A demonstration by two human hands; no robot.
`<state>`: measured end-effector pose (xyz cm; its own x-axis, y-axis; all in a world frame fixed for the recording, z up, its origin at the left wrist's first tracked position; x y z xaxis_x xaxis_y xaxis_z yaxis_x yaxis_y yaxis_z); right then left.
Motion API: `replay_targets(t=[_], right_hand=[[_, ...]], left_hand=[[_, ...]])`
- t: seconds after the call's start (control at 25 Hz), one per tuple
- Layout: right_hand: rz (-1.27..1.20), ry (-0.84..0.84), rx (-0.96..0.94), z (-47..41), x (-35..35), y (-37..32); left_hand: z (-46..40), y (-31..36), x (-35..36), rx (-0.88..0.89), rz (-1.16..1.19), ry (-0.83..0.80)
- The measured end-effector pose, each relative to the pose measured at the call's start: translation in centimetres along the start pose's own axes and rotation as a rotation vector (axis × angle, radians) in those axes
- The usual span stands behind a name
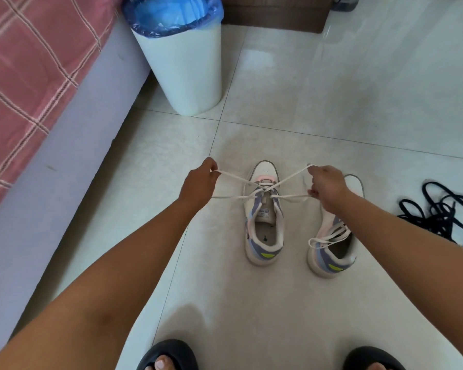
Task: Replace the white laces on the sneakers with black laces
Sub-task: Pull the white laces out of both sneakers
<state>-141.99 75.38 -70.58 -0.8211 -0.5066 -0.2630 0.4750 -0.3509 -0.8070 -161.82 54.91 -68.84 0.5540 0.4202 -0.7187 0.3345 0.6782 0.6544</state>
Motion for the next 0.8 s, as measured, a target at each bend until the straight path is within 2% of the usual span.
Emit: replay_targets(t=[0.08,0.12,0.16,0.2,0.24,0.28,0.32,0.36,0.4,0.44,0.52,0.6,0.64,0.72,0.8], right_hand=[[0.375,0.089,-0.243,-0.6,-1.9,-1.4],[0.507,0.111,-0.337,-0.6,-2.5,-2.0],[0.582,0.12,-0.393,-0.7,-2.8,-2.1],[0.602,0.127,-0.396,-1.2,-3.1,-1.8],[0.486,0.123,-0.321,-1.6,-3.3,-1.4],[0.241,0.088,-0.161,-1.7,-3.2,-0.9],[-0.037,-0.007,0.026,-1.3,-2.6,-0.4],[-0.278,-0.1,0.164,-0.9,-1.8,0.0],[-0.438,-0.145,0.222,-0.7,-1.3,0.0],[-0.513,-0.137,0.22,-0.8,-1.3,-0.3],[-0.563,-0.09,0.218,-0.9,-1.3,-0.9],[-0.371,-0.04,0.136,-0.8,-1.7,-1.9],[-0.161,-0.017,0.031,-1.0,-2.0,-2.8],[0.401,0.049,-0.326,-1.7,-2.7,-4.8],[0.84,0.144,-0.751,-1.5,-2.5,-6.2]], left_hand=[[-0.7,-0.3,-1.0,0.135,-0.459,-0.032],[-1.0,-0.4,-1.5,0.2,-0.615,-0.009],[-1.2,-0.4,-1.8,0.256,-0.647,0.043],[-1.1,-0.1,-2.1,0.288,-0.52,0.15],[-0.7,0.0,-2.9,0.226,-0.225,0.304],[-0.6,-0.4,-3.4,0.036,0.2,0.429],[-0.6,-0.9,-2.8,-0.231,0.643,0.444],[-0.4,-0.8,-1.3,-0.464,1.046,0.345],[-0.1,-0.4,0.1,-0.638,1.291,0.234],[0.1,-0.1,0.9,-0.728,1.318,0.161],[0.2,0.4,0.3,-0.703,1.053,0.08],[-0.4,0.3,-1.4,-0.485,0.578,0.093],[-0.9,0.6,-2.5,-0.337,0.266,0.118],[-1.9,1.4,-3.9,-0.063,-0.419,0.165],[-2.0,2.9,-4.4,0.247,-0.843,0.257]])
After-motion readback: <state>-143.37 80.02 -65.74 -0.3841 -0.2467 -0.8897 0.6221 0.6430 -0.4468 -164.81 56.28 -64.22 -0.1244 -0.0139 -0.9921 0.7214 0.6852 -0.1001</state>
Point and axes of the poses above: each hand's wrist, its own z-axis away from the middle knuckle, its own x-axis out of the palm, y = z × x, the point moved 5 cm from there along -z, towards the middle knuckle, and after that the axes turned 2 degrees about -x, right-handed, at the moved point
